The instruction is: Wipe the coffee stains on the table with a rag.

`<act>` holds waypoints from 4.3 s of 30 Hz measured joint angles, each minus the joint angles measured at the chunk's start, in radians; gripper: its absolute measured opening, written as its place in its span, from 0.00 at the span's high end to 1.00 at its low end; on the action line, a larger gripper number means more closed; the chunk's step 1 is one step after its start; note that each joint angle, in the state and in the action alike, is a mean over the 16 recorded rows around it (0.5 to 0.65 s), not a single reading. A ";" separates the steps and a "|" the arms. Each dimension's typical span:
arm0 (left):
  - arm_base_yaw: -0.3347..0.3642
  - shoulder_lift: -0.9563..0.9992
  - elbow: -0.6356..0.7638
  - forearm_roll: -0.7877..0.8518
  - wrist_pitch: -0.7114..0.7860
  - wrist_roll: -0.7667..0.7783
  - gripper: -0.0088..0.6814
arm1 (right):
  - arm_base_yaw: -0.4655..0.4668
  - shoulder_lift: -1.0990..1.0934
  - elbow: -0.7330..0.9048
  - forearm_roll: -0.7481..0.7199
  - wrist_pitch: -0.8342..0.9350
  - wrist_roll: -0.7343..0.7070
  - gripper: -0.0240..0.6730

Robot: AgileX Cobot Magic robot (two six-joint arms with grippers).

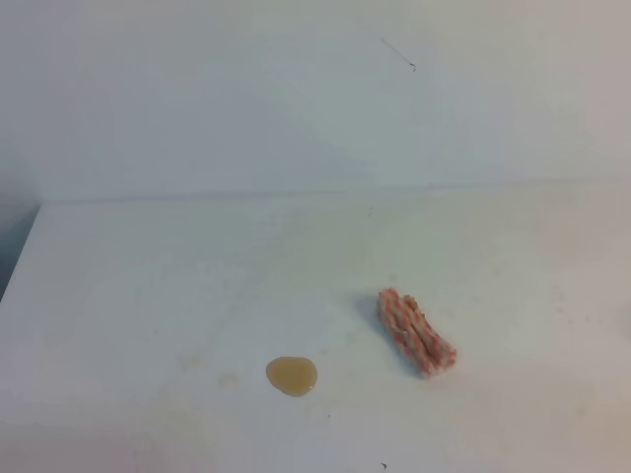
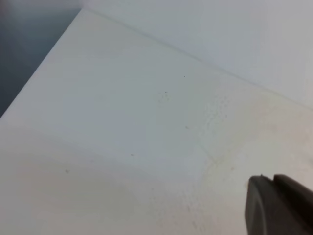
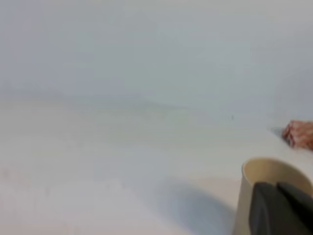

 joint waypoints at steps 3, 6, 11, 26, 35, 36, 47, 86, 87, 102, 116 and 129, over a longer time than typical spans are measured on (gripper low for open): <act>0.000 0.000 0.000 0.000 0.000 0.000 0.99 | 0.000 0.000 0.000 0.061 -0.096 0.000 0.97; 0.000 0.000 0.000 0.000 0.000 0.000 0.99 | 0.000 -0.005 0.006 0.125 -0.195 -0.002 0.97; 0.000 0.000 0.000 0.000 0.000 0.000 0.99 | 0.000 -0.005 0.006 0.221 -0.321 -0.027 0.97; 0.000 0.000 0.000 0.000 0.000 0.000 0.99 | 0.000 0.000 -0.045 0.270 -0.338 -0.083 0.97; 0.000 0.000 0.000 0.000 0.000 0.000 0.99 | 0.018 0.056 -0.158 0.222 -0.210 -0.091 0.97; 0.000 0.000 0.000 0.000 0.000 0.000 0.99 | 0.022 0.073 -0.172 0.217 -0.194 -0.093 0.97; 0.000 0.000 0.000 0.000 0.000 0.000 0.99 | 0.133 0.381 -0.289 0.189 -0.086 -0.121 0.97; 0.000 0.000 0.000 0.000 0.000 0.000 0.99 | 0.360 0.911 -0.523 0.465 0.193 -0.361 0.96; 0.000 0.000 0.000 0.000 0.000 0.000 0.99 | 0.360 0.944 -0.549 0.472 0.218 -0.372 0.95; 0.000 0.000 0.000 0.000 0.000 0.000 0.99 | 0.394 1.517 -0.965 0.576 0.441 -0.435 0.68; 0.000 0.000 0.000 0.000 0.000 0.000 0.99 | 0.502 1.889 -1.231 0.462 0.451 -0.477 0.56; 0.000 0.000 0.000 0.000 0.000 0.000 0.99 | 0.522 2.022 -1.272 0.417 0.413 -0.447 0.70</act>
